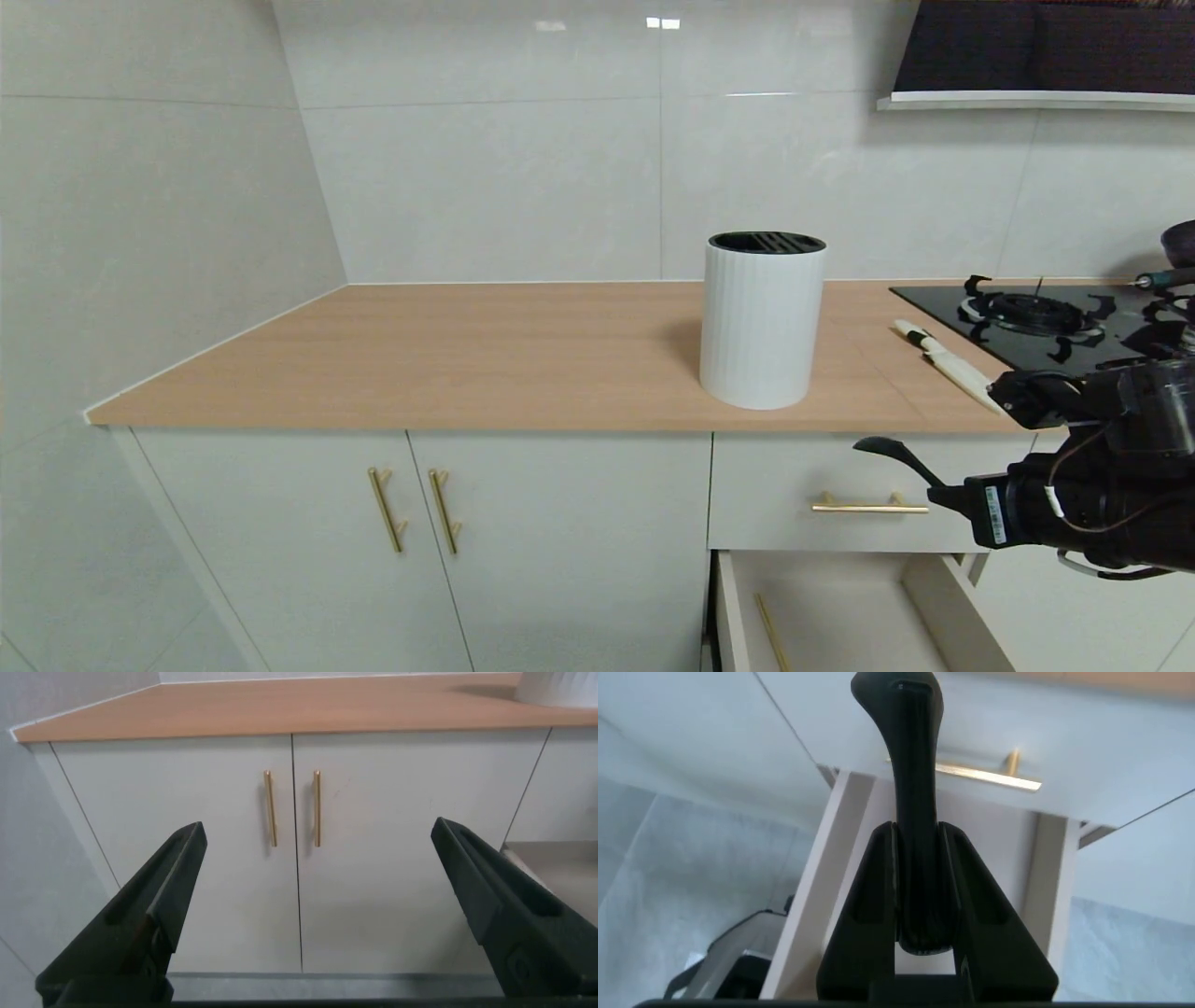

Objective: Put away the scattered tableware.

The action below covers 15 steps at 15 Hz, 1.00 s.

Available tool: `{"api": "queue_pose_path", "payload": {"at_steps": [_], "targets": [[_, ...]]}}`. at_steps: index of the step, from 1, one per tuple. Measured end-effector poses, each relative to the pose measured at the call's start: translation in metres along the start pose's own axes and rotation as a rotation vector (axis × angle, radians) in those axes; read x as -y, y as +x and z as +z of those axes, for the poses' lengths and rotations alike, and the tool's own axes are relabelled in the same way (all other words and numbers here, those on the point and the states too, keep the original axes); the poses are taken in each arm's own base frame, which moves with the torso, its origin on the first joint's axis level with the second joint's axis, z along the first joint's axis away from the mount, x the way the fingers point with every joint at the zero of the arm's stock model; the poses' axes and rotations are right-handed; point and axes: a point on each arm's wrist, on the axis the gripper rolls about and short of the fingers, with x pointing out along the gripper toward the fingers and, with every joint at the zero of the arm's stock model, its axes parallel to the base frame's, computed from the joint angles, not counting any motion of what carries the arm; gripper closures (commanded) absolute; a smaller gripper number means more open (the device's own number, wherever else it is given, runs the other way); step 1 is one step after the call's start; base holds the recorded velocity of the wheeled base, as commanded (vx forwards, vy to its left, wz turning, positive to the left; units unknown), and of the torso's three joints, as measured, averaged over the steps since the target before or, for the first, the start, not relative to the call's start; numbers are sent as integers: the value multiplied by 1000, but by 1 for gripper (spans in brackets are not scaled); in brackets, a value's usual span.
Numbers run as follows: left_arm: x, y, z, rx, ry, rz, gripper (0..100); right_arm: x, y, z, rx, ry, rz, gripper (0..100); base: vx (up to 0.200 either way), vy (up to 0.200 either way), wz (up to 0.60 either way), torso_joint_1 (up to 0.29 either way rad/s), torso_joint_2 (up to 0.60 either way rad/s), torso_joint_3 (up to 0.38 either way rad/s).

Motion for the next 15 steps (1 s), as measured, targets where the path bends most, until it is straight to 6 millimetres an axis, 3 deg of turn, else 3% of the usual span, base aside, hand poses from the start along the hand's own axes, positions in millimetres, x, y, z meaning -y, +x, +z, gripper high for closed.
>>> {"api": "queue_pose_path", "payload": {"at_steps": [12,15], "targets": [[0,0,0,0,0,0,0,-3,12,-6,-44,-7,7,100,0,0,0,-157,458,300],[0,0,0,0,0,0,0,-3,14,-7,-54,-22,6,100,0,0,0,-22,152,85]]}}
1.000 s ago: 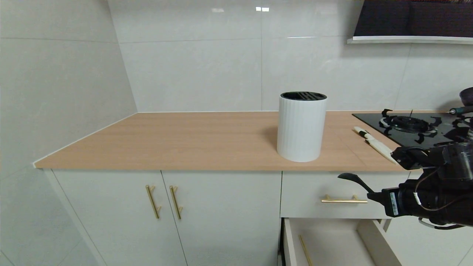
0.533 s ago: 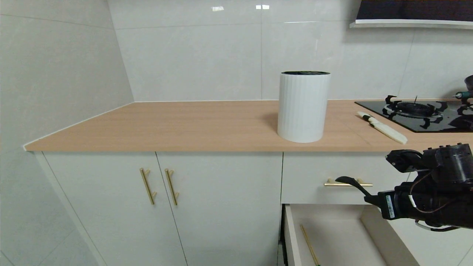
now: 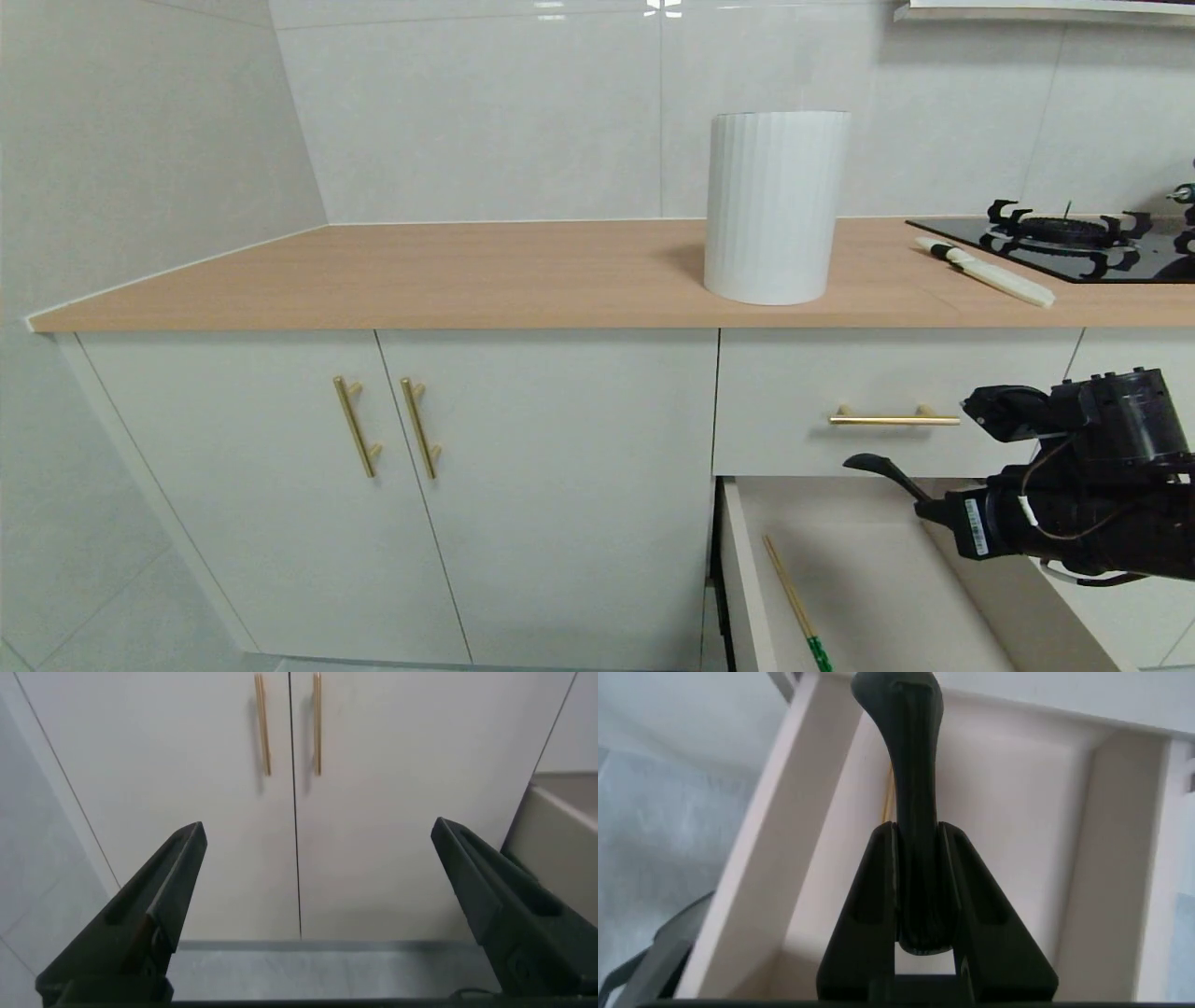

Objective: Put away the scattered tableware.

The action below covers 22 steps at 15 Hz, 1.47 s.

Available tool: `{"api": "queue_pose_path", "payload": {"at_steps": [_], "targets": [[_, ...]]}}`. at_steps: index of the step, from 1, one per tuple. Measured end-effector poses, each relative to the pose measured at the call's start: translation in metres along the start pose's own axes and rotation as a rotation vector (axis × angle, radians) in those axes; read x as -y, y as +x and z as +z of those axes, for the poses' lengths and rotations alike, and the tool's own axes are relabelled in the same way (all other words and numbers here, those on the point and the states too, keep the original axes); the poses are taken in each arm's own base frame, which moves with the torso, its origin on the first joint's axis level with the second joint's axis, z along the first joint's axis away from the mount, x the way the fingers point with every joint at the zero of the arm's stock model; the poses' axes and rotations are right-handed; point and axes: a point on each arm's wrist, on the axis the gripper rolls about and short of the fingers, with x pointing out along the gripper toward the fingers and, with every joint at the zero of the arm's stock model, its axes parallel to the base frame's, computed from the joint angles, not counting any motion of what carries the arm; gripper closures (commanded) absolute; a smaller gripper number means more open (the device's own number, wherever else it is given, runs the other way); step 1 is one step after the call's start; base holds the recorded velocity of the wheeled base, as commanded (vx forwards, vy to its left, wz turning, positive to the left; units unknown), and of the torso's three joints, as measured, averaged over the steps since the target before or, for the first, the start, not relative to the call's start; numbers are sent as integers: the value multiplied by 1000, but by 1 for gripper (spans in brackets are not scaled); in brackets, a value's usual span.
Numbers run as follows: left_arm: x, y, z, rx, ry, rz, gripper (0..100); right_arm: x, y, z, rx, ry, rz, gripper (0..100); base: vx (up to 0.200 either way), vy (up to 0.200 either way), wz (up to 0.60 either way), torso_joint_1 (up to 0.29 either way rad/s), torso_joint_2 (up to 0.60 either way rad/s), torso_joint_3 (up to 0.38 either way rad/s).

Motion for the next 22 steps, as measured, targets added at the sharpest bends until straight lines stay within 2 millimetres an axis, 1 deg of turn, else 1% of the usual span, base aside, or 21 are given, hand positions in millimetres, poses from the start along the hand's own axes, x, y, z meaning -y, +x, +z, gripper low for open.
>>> {"api": "queue_pose_path", "payload": {"at_steps": [4,7,9,12,13,15,16,19,22], "targets": [[0,0,0,0,0,0,0,0,7,-4,-30,-1,-1,100,0,0,0,-12,18,19],[0,0,0,0,0,0,0,2,26,-6,-52,-1,-4,100,0,0,0,0,0,0],[0,0,0,0,0,0,0,3,44,-10,-69,5,-14,100,0,0,0,0,0,0],[0,0,0,0,0,0,0,9,88,-27,-113,11,-73,100,0,0,0,0,0,0],[0,0,0,0,0,0,0,12,104,-35,-121,12,-101,100,0,0,0,0,0,0],[0,0,0,0,0,0,0,16,128,-52,-151,13,-141,100,0,0,0,0,0,0],[0,0,0,0,0,0,0,17,137,-62,-187,11,-149,100,0,0,0,0,0,0],[0,0,0,0,0,0,0,19,153,-82,-265,2,-184,100,0,0,0,0,0,0],[0,0,0,0,0,0,0,20,163,-93,-302,-8,-211,100,0,0,0,0,0,0]]}}
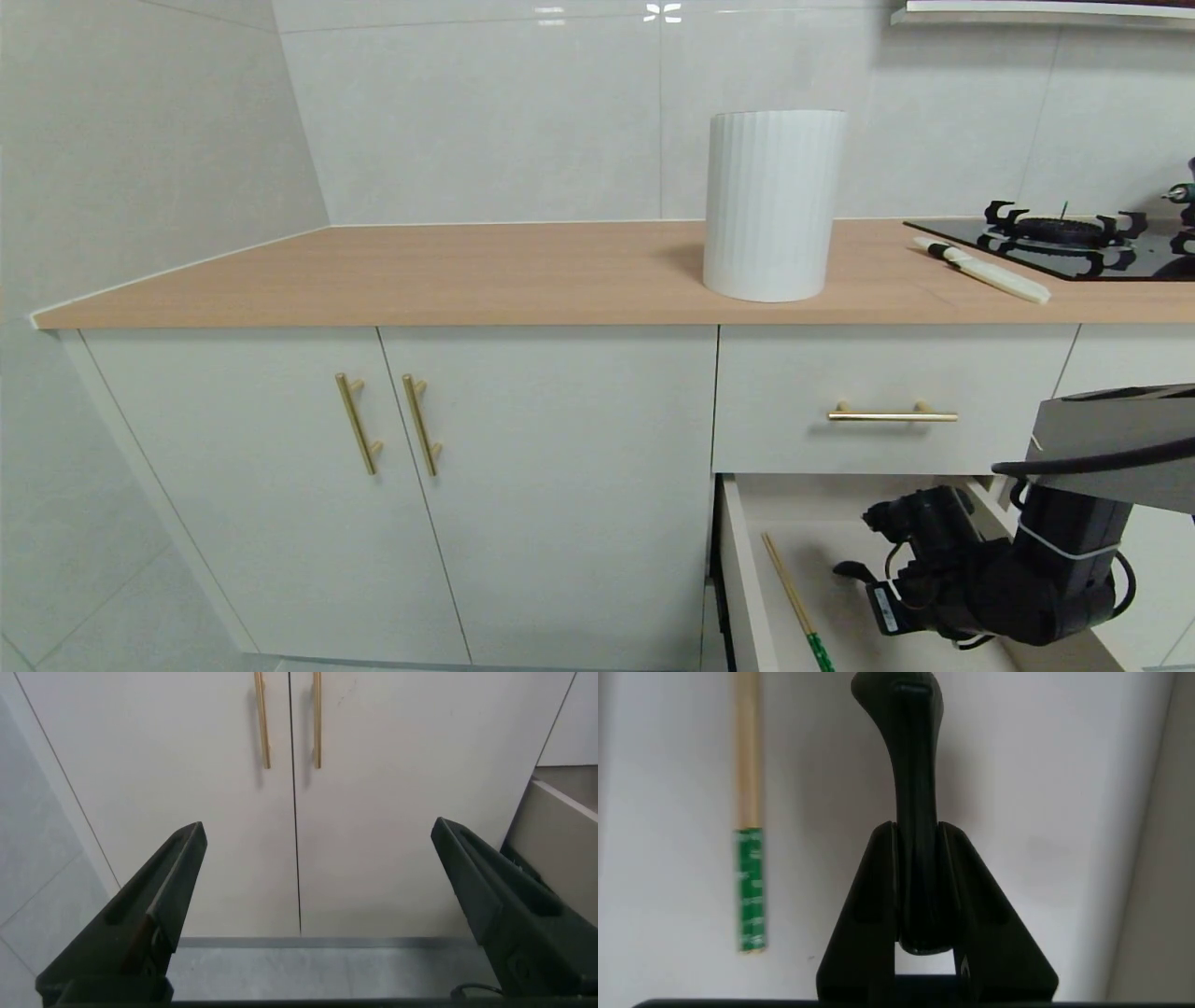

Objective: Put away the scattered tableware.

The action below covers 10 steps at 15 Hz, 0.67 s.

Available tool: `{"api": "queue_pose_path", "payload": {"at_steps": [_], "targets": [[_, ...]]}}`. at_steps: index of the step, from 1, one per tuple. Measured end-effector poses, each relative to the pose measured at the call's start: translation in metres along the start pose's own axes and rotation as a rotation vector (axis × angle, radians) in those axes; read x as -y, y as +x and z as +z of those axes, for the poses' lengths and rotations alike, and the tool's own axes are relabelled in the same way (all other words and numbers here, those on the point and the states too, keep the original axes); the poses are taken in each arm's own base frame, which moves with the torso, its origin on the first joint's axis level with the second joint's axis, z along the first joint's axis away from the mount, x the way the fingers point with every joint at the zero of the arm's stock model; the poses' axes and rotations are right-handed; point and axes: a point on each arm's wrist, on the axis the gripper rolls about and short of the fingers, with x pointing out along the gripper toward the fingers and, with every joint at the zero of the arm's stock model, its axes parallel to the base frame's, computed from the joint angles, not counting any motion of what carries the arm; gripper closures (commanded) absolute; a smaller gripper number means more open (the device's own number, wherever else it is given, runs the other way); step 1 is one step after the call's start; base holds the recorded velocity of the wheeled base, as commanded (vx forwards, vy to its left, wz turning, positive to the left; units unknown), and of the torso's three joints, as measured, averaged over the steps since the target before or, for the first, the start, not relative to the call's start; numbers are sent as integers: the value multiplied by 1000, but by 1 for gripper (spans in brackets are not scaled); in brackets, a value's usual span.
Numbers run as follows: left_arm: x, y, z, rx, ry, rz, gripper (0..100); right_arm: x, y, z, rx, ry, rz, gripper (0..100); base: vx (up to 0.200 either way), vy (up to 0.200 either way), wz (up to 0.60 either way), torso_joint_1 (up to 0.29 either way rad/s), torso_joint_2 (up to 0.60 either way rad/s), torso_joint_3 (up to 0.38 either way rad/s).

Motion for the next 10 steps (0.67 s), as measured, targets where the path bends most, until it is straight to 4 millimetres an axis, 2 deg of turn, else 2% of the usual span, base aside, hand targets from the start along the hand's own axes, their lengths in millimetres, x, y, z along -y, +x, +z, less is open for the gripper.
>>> {"api": "queue_pose_path", "payload": {"at_steps": [10], "targets": [[0,0,0,0,0,0,0,-1,9,-4,-23,-2,-19,100,0,0,0,0,0,0]]}}
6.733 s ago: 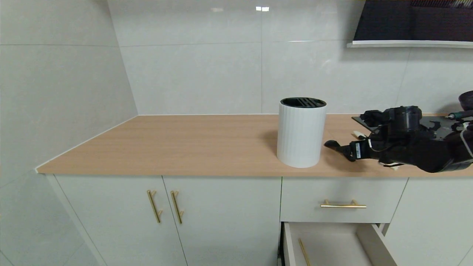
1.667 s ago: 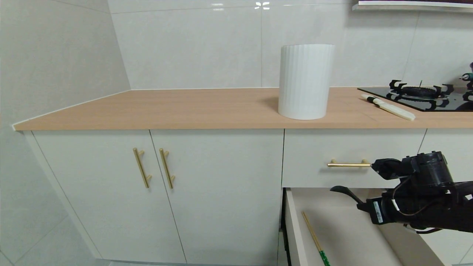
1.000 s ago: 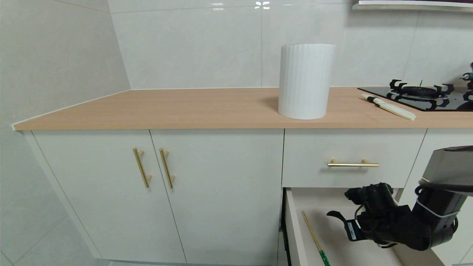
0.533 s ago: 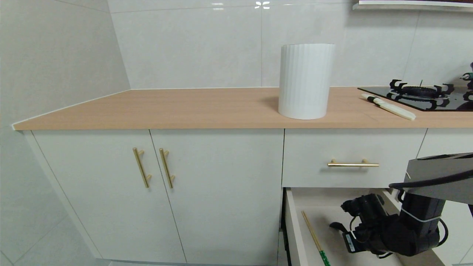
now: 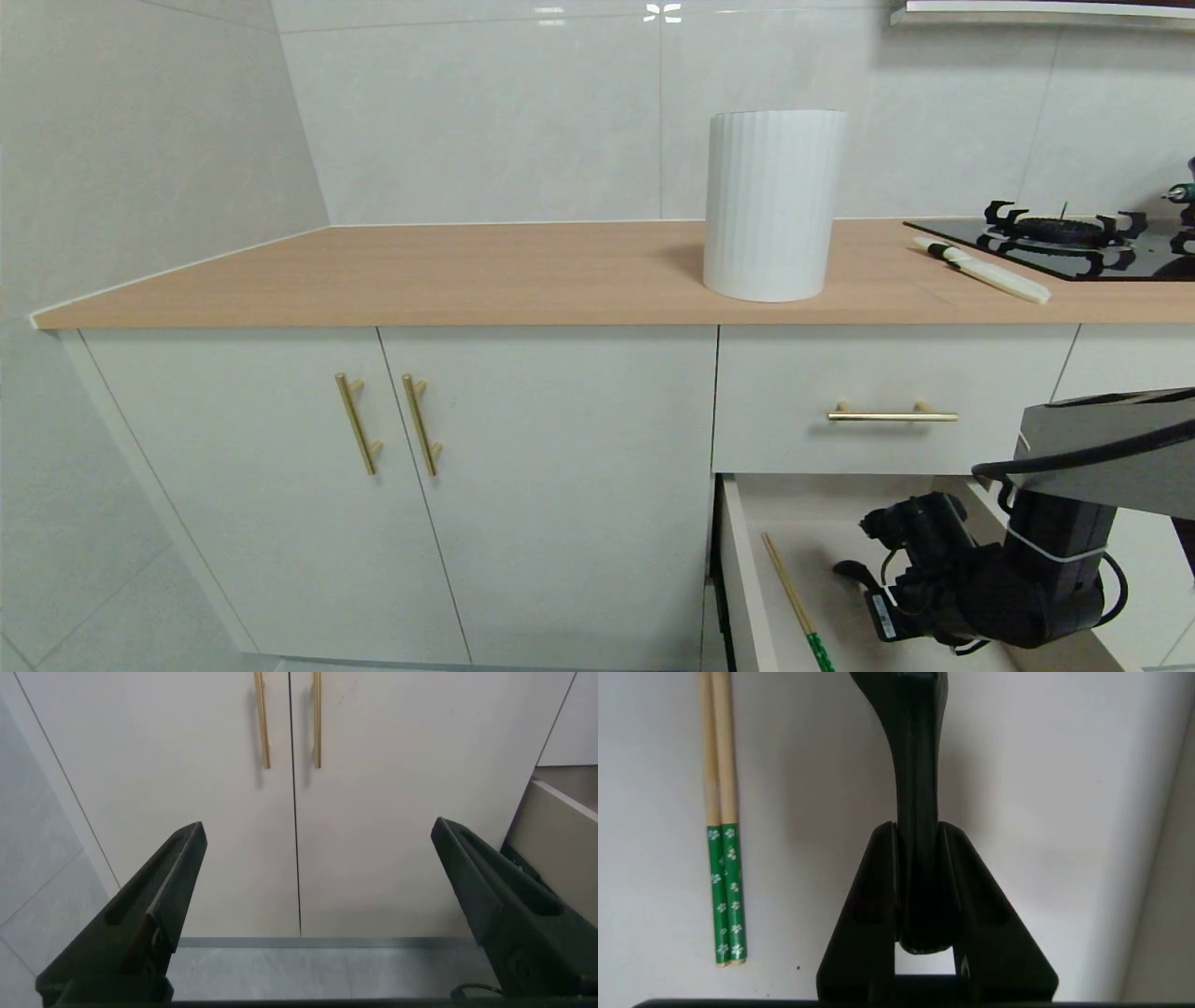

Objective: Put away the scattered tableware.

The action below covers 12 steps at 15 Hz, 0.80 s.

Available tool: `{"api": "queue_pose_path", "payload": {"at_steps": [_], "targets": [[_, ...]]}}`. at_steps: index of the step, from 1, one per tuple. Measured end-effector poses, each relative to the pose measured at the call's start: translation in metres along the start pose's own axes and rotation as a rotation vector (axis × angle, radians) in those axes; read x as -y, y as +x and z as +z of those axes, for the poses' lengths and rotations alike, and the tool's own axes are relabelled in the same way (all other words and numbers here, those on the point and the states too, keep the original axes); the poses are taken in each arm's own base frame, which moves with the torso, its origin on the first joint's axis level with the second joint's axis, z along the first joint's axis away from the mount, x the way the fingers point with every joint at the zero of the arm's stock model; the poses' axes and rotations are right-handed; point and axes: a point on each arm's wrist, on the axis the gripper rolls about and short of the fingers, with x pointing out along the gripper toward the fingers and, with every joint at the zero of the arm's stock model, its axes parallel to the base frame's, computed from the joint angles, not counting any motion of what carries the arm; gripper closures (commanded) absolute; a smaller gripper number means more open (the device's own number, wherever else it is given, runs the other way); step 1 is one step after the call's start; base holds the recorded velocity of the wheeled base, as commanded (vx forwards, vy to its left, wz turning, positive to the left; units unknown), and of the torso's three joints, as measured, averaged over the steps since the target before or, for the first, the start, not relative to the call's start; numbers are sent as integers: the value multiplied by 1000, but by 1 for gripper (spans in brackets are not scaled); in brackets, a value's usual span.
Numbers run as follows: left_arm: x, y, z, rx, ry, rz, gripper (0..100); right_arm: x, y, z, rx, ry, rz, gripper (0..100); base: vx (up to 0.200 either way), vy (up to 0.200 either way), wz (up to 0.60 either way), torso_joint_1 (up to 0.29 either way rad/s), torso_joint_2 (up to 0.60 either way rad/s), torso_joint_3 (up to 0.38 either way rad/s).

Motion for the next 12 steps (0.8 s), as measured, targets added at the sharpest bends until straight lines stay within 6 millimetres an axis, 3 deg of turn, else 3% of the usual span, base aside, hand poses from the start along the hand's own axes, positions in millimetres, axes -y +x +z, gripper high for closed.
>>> {"api": "queue_pose_path", "payload": {"at_steps": [3,4,12], "targets": [[0,0,0,0,0,0,0,0,1,0,-1,-1,-4,100,0,0,0,0,0,0],[0,0,0,0,0,0,0,0,1,0,-2,-1,-4,0,0,0,0,0,0,0],[0,0,0,0,0,0,0,0,1,0,-2,0,-4,0,0,0,0,0,0,0]]}}
